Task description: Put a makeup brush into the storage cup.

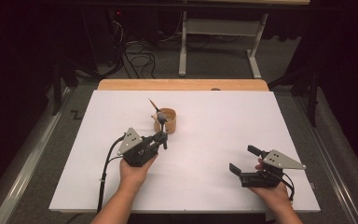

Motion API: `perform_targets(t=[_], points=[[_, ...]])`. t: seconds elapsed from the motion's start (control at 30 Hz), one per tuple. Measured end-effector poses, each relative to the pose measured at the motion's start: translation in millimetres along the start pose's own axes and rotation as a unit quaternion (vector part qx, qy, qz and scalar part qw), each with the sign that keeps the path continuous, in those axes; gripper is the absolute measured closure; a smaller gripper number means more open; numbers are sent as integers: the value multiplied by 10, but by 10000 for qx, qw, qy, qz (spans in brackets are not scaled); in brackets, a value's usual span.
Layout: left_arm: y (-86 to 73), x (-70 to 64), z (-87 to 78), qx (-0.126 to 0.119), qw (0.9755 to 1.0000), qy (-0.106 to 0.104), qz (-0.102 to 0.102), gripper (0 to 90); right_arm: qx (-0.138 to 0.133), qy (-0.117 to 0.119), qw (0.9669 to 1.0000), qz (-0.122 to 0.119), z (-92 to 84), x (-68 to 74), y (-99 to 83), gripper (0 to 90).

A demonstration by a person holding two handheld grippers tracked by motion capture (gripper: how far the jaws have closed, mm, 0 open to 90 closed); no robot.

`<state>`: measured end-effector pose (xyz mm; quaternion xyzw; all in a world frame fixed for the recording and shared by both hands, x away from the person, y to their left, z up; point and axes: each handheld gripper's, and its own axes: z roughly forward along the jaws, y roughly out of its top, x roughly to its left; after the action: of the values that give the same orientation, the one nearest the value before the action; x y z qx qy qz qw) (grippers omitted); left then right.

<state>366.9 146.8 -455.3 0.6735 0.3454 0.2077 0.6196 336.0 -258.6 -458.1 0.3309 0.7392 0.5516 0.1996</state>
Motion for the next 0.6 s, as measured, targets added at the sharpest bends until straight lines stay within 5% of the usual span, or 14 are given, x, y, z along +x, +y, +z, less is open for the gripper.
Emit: perform_targets(t=[0.6], points=[[226,105,250,76,9996,234,108,794,27,10,10000,30,16,18,-12,22]])
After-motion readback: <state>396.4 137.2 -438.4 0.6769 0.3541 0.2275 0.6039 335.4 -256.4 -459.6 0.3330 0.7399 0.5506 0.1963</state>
